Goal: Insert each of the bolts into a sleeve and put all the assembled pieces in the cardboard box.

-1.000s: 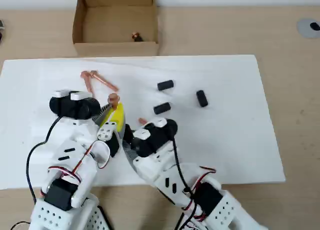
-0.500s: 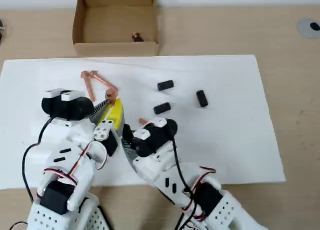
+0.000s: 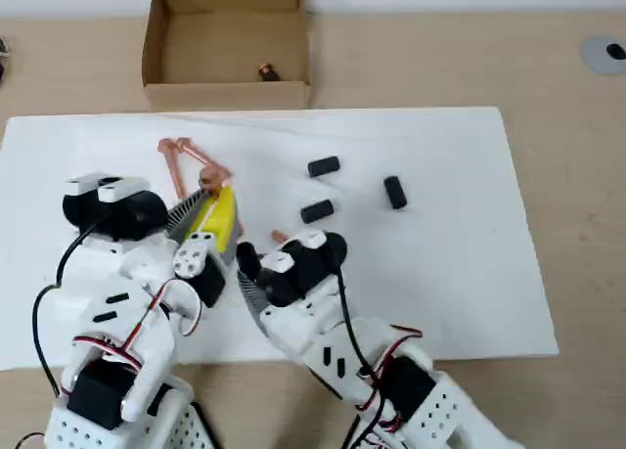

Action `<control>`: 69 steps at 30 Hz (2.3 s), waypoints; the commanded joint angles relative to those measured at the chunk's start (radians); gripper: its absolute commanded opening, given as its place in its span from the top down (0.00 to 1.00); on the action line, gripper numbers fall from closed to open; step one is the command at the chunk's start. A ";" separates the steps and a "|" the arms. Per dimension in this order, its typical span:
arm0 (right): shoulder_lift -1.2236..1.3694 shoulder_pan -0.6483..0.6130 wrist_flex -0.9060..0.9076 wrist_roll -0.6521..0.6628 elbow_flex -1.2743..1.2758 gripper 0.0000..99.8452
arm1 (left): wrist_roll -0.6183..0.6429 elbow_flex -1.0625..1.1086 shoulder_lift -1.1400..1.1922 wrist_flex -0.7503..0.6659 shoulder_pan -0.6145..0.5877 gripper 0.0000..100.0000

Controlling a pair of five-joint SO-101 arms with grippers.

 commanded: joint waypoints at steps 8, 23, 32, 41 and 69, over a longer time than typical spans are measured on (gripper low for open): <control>-0.008 -0.012 0.000 -0.002 0.001 0.99 | 0.000 -0.069 -0.008 0.052 0.040 0.99; -0.008 -0.012 0.000 -0.002 0.001 0.99 | -0.035 -0.061 -0.008 0.203 0.041 0.99; -0.008 -0.012 0.000 -0.002 0.001 0.99 | -0.060 -0.037 -0.008 0.275 0.212 0.99; -0.010 -0.012 0.002 -0.002 0.001 0.99 | -0.109 -0.112 -0.010 0.370 0.144 0.88; -0.005 0.179 -0.112 0.196 -0.022 0.99 | 0.144 -0.058 -0.008 0.218 -0.532 0.78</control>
